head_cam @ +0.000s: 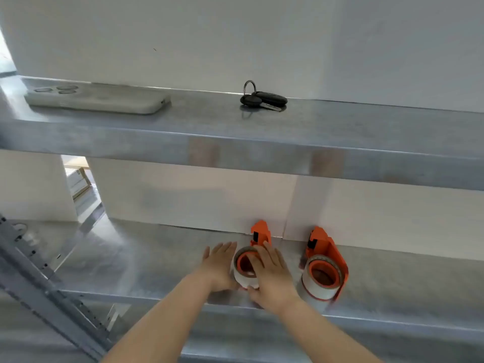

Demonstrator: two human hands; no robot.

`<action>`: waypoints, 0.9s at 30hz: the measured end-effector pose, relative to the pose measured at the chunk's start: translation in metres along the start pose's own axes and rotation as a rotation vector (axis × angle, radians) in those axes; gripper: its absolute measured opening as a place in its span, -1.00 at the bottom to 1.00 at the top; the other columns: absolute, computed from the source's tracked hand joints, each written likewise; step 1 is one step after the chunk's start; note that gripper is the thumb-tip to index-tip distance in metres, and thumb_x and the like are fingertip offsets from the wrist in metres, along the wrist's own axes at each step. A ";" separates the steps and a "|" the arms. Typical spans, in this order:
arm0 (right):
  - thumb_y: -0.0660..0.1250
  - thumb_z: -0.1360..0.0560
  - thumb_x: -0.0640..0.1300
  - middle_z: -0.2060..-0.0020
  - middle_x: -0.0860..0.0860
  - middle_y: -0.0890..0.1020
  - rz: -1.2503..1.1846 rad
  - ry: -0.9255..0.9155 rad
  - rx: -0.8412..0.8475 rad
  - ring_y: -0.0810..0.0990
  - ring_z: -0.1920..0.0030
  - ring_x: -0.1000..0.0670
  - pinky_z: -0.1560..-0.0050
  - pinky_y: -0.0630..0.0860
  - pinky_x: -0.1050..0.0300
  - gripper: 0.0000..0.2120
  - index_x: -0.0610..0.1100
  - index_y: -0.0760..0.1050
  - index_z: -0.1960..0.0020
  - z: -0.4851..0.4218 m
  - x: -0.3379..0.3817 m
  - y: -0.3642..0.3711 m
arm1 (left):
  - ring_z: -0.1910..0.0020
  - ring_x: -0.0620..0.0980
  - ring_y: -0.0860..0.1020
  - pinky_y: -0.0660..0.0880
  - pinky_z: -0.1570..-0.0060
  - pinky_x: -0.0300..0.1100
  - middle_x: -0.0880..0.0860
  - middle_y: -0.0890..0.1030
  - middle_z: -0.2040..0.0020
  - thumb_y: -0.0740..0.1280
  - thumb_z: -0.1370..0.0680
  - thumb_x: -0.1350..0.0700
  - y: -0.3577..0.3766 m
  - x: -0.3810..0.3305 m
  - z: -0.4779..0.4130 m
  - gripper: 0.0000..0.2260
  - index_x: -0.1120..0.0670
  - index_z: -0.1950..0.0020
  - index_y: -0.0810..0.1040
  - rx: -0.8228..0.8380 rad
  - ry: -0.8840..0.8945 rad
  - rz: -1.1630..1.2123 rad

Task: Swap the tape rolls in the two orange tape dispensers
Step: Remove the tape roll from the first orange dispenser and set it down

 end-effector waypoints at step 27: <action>0.25 -0.35 -0.01 -0.37 0.10 0.37 -0.820 0.282 0.017 0.37 -0.34 0.15 -0.38 0.35 0.17 -0.25 0.08 0.02 -0.47 0.008 -0.028 0.013 | -0.24 -0.07 0.47 0.49 -0.18 -0.17 -0.07 0.39 -0.27 0.51 -0.13 0.06 -0.023 -0.015 -0.010 -0.22 -0.10 -0.33 0.33 -0.138 0.054 0.398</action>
Point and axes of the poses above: each hand's wrist, its own z-axis away from the middle knuckle, its own y-axis out of the palm, x = y × z, the point moved 7 cm from there along -z, towards the middle knuckle
